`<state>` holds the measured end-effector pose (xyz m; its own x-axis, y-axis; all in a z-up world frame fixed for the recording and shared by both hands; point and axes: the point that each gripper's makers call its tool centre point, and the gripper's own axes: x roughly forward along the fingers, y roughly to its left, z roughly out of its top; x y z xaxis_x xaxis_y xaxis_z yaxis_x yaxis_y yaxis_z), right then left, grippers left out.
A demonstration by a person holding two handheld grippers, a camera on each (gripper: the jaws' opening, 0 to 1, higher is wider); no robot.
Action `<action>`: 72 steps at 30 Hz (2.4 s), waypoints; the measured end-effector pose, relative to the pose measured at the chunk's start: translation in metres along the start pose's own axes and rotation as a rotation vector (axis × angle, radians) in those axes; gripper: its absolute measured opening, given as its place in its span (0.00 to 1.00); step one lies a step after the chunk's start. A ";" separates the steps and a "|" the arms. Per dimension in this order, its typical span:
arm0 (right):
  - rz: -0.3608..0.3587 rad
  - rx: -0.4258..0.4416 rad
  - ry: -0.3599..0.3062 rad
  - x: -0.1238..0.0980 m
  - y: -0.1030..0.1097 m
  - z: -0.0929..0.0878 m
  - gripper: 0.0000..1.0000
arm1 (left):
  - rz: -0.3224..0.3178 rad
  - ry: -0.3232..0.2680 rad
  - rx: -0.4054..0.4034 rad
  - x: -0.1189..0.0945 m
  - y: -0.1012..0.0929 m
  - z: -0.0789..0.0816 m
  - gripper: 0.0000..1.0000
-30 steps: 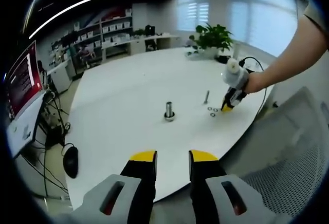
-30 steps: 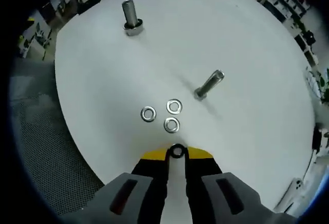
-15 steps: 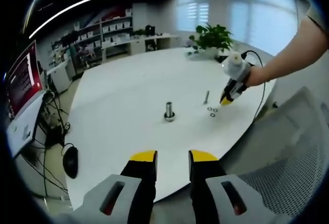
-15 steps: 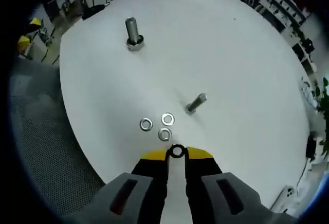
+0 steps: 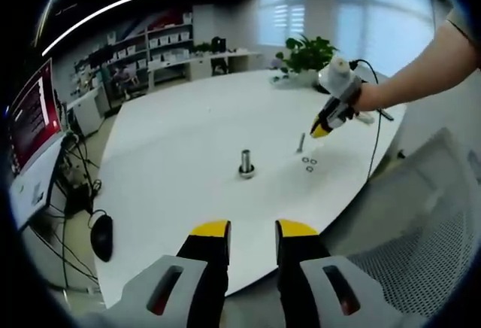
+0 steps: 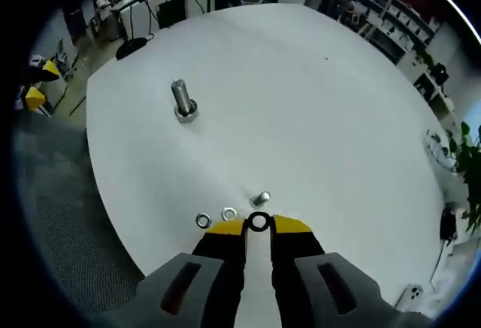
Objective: Place the washer onto the threaded stud by aligning its center hole with the stud, sliding it down to the base, and recovering from edge contact or off-axis alignment until the washer reaches the visible bottom stop.
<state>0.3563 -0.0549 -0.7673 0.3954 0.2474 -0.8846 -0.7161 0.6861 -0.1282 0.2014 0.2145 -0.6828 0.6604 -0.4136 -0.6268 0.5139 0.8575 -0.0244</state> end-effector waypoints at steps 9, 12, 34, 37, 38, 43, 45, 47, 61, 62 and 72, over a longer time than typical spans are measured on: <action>0.012 -0.020 -0.008 0.002 -0.003 0.014 0.14 | -0.002 0.004 0.001 0.000 0.000 -0.001 0.21; 0.017 -0.062 0.002 0.006 0.002 0.016 0.14 | -0.003 0.006 0.002 0.001 -0.001 -0.001 0.21; 0.027 -0.097 0.083 0.032 0.000 0.004 0.14 | -0.003 0.007 -0.007 0.000 -0.001 -0.001 0.21; 0.030 -0.099 0.087 0.036 0.001 0.001 0.14 | -0.001 0.011 -0.007 0.001 0.000 -0.002 0.21; 0.032 -0.102 0.088 0.037 0.001 0.000 0.14 | -0.004 0.013 -0.009 0.001 0.000 -0.003 0.21; 0.035 -0.091 0.114 0.047 0.000 -0.011 0.14 | -0.004 0.018 -0.011 0.001 0.000 -0.004 0.21; 0.038 -0.082 0.111 0.051 0.000 -0.014 0.14 | -0.004 0.022 -0.015 0.001 0.000 -0.005 0.21; 0.042 -0.064 0.124 0.054 0.001 -0.018 0.14 | -0.003 0.031 -0.015 0.002 0.000 -0.006 0.21; 0.039 -0.029 0.125 0.063 0.005 -0.024 0.19 | 0.002 0.040 -0.021 0.002 0.001 -0.009 0.21; 0.037 -0.030 0.119 0.062 0.005 -0.024 0.20 | 0.003 0.038 -0.022 0.002 0.001 -0.008 0.21; 0.005 0.007 0.131 0.040 0.000 -0.037 0.22 | -0.007 0.029 -0.022 0.001 -0.001 -0.007 0.21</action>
<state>0.3504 -0.0703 -0.8199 0.3126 0.1597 -0.9364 -0.7137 0.6901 -0.1205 0.1979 0.2149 -0.6890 0.6409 -0.4106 -0.6485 0.5058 0.8614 -0.0455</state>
